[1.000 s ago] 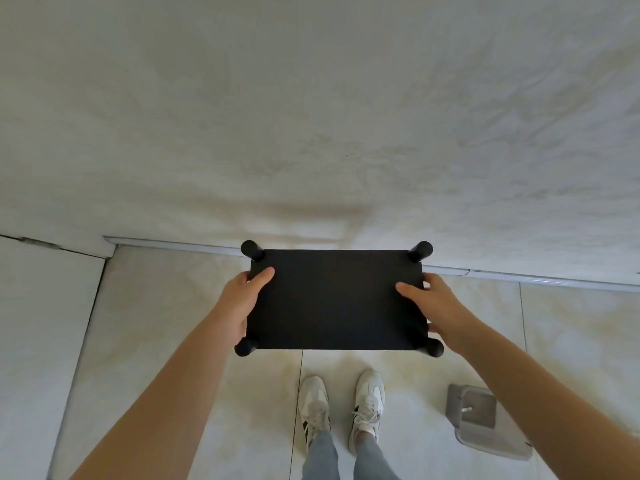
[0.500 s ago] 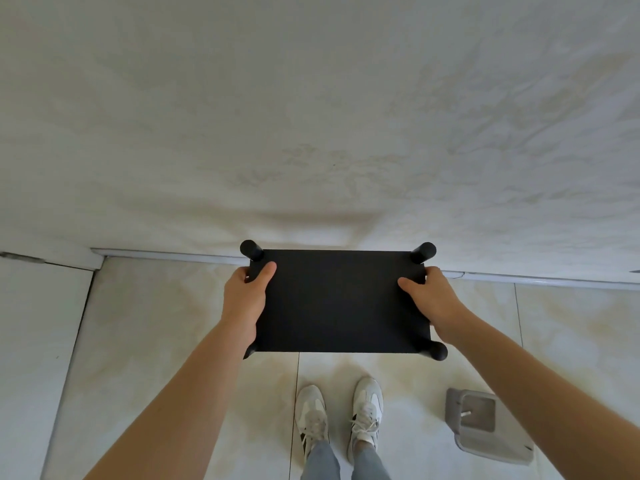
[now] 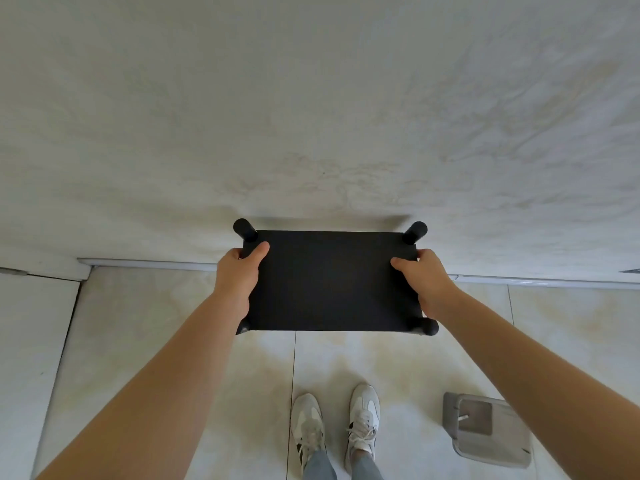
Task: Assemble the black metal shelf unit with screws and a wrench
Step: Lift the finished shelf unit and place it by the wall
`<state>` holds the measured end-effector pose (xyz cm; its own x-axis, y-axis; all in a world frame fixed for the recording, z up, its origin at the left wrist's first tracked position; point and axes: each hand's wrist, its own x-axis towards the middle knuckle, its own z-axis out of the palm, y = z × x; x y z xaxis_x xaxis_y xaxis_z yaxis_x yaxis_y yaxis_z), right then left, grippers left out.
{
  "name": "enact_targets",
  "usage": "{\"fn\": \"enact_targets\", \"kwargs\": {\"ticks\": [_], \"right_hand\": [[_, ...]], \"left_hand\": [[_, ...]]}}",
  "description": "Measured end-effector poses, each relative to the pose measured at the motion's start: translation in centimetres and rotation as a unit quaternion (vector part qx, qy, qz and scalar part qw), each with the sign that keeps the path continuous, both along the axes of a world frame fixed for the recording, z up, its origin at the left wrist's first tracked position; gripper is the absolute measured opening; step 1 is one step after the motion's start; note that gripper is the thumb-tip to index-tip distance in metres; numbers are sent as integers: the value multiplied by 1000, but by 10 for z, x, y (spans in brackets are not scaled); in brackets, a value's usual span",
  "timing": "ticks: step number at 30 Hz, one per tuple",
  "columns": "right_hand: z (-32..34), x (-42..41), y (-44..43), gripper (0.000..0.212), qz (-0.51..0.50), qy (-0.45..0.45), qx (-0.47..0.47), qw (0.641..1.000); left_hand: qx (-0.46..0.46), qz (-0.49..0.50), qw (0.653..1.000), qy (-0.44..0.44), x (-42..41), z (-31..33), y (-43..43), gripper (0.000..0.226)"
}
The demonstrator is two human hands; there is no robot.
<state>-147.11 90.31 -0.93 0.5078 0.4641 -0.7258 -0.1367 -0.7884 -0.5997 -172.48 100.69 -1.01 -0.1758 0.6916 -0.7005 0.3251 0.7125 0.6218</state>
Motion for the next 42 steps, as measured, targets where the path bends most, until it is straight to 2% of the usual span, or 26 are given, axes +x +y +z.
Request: {"fn": "enact_targets", "kwargs": {"ticks": [10,21,42], "right_hand": [[-4,-18,21,33,-2,46,14,999],[-7,-34,26,37,12,64,23,998],[-7,-69,41,44,38,95,37,994]], "left_hand": [[-23,20,999,27,-26,2,19,33],[-17,22,1000,12,-48,5,26,19],[-5,32,999,30,-93,2,38,28]]}}
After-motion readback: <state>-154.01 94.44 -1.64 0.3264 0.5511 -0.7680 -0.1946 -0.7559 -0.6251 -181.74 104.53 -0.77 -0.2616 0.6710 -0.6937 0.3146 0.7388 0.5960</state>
